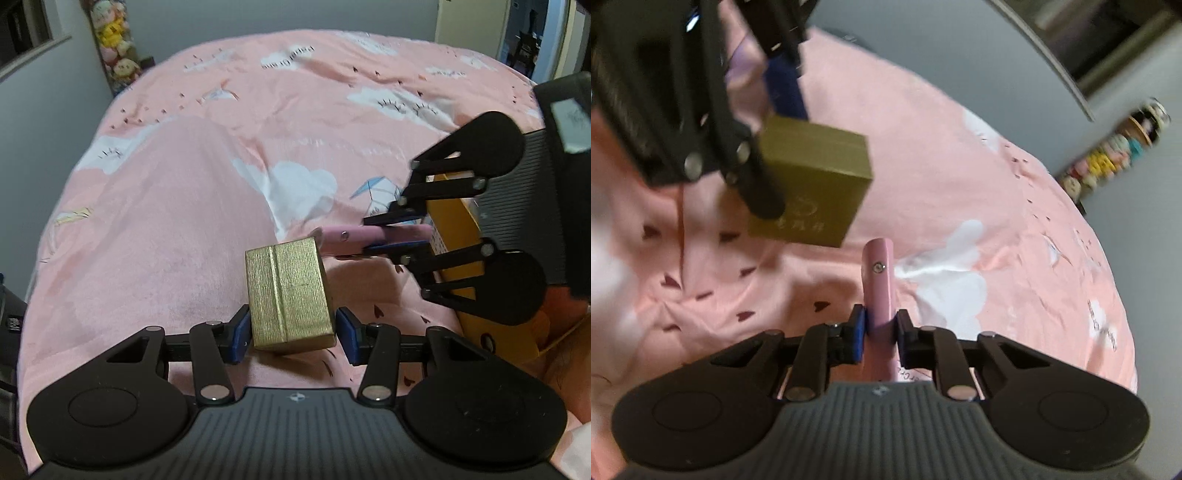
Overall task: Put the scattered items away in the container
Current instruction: 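Carry the gold cube with the left tool while the right tool lowers the pink wallet into the box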
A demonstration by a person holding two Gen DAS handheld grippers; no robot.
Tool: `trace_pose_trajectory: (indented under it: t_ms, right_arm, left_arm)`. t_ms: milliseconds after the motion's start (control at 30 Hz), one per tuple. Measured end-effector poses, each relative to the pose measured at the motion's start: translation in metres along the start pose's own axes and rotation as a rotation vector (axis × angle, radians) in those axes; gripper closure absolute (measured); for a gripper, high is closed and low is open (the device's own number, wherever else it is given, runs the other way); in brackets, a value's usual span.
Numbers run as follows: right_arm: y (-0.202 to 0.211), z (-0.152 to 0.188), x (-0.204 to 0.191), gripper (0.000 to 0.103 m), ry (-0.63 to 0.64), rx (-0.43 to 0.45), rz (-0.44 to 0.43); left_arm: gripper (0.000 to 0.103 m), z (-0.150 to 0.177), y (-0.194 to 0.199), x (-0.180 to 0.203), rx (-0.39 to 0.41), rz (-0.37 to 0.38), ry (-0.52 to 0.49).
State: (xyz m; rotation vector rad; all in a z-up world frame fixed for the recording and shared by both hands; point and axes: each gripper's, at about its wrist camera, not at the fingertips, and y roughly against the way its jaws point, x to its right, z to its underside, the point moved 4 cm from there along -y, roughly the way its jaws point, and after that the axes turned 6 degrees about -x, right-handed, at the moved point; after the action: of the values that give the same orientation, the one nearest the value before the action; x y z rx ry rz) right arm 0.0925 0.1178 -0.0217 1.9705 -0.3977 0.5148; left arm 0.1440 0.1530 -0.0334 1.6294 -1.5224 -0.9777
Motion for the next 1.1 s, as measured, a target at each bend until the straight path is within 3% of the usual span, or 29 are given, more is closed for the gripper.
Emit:
trace_pose_trajectory:
  t_ms: [167, 300, 533, 767, 933, 1100]
  right_arm:
    - [0.035, 0.009, 0.012, 0.085, -0.128, 0.067, 0.064]
    - [0.076, 0.017, 0.036, 0.085, -0.267, 0.151, 0.064]
    - [0.149, 0.058, 0.066, 0.085, -0.445, 0.209, 0.125]
    - [0.196, 0.124, 0.074, 0.085, -0.622, 0.154, 0.207]
    - [0.199, 0.185, 0.072, 0.085, -0.838, 0.045, 0.237]
    - [0.177, 0.244, 0.07, 0.085, -1.124, -0.038, 0.165]
  left_arm:
    - [0.049, -0.004, 0.02, 0.005, 0.061, -0.022, 0.016]
    - [0.049, -0.011, 0.041, 0.013, 0.107, -0.008, 0.004]
    - [0.049, -0.024, 0.069, 0.029, 0.175, 0.029, -0.011]
    - [0.049, -0.039, 0.077, 0.06, 0.217, 0.099, -0.042]
    - [0.049, -0.045, 0.071, 0.088, 0.222, 0.168, -0.053]
    - [0.049, -0.05, 0.058, 0.113, 0.207, 0.227, -0.054]
